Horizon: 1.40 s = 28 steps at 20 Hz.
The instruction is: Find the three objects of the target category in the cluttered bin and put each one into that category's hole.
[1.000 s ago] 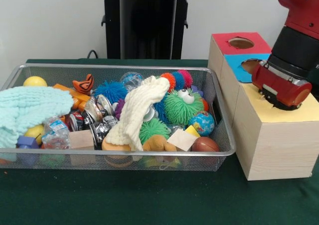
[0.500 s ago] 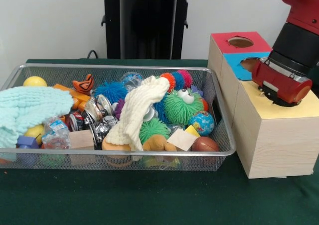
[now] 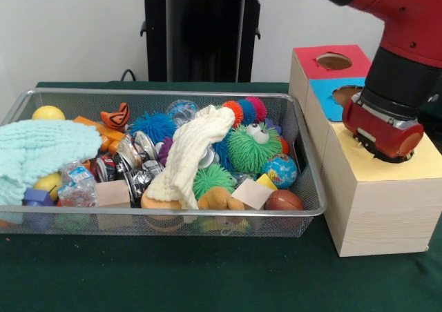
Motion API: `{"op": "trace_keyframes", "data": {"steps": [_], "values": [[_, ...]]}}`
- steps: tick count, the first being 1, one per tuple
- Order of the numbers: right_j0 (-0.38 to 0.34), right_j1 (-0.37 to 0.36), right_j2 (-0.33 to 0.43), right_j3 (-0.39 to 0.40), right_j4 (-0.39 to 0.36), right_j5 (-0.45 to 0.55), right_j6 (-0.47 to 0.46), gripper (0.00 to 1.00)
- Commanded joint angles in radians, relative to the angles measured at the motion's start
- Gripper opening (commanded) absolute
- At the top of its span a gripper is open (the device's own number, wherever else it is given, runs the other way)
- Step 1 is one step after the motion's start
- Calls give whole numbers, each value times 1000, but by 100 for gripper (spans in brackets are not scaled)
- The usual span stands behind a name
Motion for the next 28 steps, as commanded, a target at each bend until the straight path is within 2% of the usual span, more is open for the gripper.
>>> {"op": "trace_keyframes", "data": {"steps": [1, 6, 11, 12, 19, 24, 28], "values": [[-164, -114, 143, 156, -52, -60, -123, 0], [-245, -161, 273, 213, -57, -33, -178, 0], [-225, -164, 237, 189, -124, 2, -149, 0], [-214, -162, 223, 178, -136, 15, -137, 100], [-226, -162, 231, 148, -175, 34, -137, 100], [-210, -134, 197, 73, -193, 65, -104, 100], [-195, -138, 181, 63, -202, 73, -79, 100]]}}
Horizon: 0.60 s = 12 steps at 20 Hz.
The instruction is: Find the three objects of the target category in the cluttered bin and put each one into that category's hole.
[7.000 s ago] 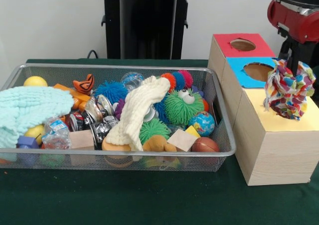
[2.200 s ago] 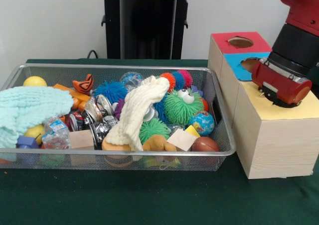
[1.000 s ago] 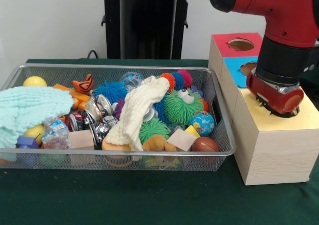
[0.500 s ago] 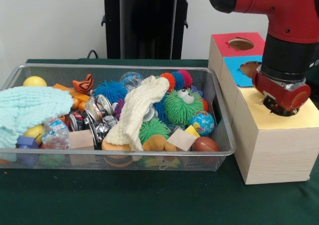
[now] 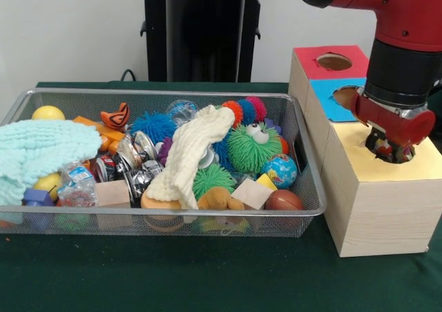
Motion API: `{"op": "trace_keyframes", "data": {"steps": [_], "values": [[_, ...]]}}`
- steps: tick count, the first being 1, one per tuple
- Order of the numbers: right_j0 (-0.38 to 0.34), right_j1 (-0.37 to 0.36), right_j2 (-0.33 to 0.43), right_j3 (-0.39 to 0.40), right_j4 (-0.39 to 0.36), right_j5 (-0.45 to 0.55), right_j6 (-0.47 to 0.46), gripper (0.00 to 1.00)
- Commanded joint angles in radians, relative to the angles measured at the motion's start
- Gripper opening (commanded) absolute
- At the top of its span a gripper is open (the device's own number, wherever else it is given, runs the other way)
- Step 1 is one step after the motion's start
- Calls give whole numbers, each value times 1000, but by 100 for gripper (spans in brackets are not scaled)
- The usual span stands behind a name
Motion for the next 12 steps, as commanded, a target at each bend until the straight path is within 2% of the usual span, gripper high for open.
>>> {"op": "trace_keyframes", "data": {"steps": [1, 8, 12], "values": [[-44, -6, -61, -31, -107, 82, -74, 100], [-48, -10, -51, -40, -117, 90, -67, 100], [-47, -27, -48, -45, -119, 128, -71, 100]]}}
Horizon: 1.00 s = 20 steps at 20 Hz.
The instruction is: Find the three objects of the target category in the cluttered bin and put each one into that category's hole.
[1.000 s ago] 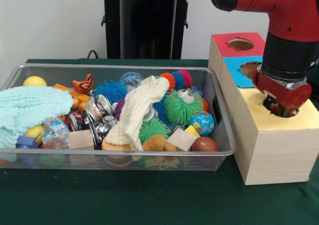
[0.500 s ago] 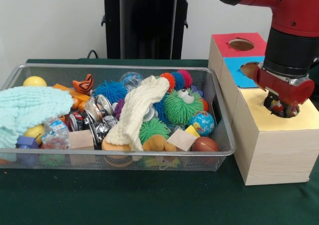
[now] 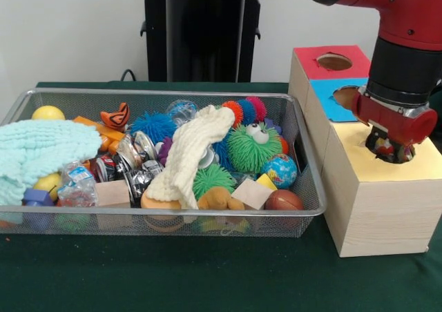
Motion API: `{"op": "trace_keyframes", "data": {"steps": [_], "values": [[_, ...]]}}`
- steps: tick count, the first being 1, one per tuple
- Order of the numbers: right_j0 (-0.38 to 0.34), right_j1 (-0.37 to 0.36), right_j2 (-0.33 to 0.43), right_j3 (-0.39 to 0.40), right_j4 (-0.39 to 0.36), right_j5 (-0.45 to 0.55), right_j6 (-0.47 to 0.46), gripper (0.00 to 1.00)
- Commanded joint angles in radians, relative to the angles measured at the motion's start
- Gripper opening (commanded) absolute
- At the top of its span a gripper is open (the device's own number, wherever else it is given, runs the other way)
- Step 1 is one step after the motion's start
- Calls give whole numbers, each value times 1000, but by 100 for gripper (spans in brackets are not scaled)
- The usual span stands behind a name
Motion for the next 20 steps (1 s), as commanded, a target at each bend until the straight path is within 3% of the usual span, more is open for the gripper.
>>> {"op": "trace_keyframes", "data": {"steps": [1, 5, 6, 13, 20], "values": [[-54, -33, -46, -30, -77, 129, -70, 100], [-52, -39, -46, -39, -81, 155, -79, 100], [-52, -40, -46, -40, -83, 156, -79, 0], [-59, -50, -34, -39, -71, 173, -75, 0], [-35, -119, -50, -51, -69, 291, -76, 0]]}}
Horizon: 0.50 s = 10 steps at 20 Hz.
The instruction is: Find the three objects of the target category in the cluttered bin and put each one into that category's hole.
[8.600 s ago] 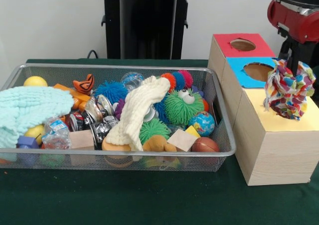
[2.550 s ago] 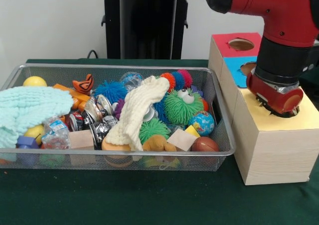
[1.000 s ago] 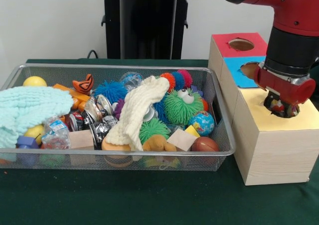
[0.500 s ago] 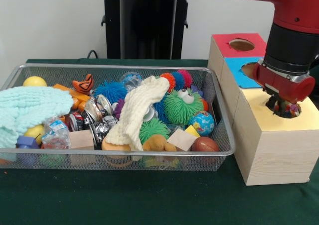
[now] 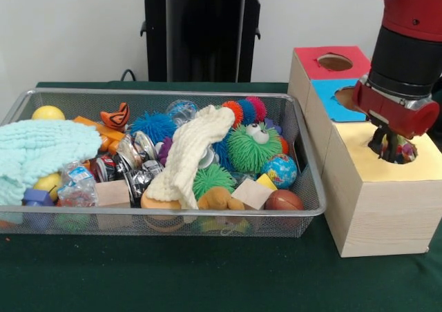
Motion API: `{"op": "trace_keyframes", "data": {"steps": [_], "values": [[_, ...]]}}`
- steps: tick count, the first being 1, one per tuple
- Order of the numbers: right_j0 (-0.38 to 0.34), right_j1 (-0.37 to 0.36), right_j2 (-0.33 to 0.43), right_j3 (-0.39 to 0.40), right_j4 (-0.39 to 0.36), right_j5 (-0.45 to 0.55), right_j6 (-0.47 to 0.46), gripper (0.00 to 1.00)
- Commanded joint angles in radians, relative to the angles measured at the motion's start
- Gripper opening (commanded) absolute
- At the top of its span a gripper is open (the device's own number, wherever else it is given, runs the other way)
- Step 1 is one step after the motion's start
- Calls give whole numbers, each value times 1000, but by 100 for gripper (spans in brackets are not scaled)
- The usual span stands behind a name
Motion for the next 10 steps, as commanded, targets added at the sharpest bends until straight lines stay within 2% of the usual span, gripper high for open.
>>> {"op": "trace_keyframes", "data": {"steps": [1, 5, 10], "values": [[-33, -112, -39, -21, -63, 206, -76, 0], [-30, -151, -23, -35, -55, 270, -80, 0], [-41, -161, 5, -49, -61, 284, -96, 0]]}}
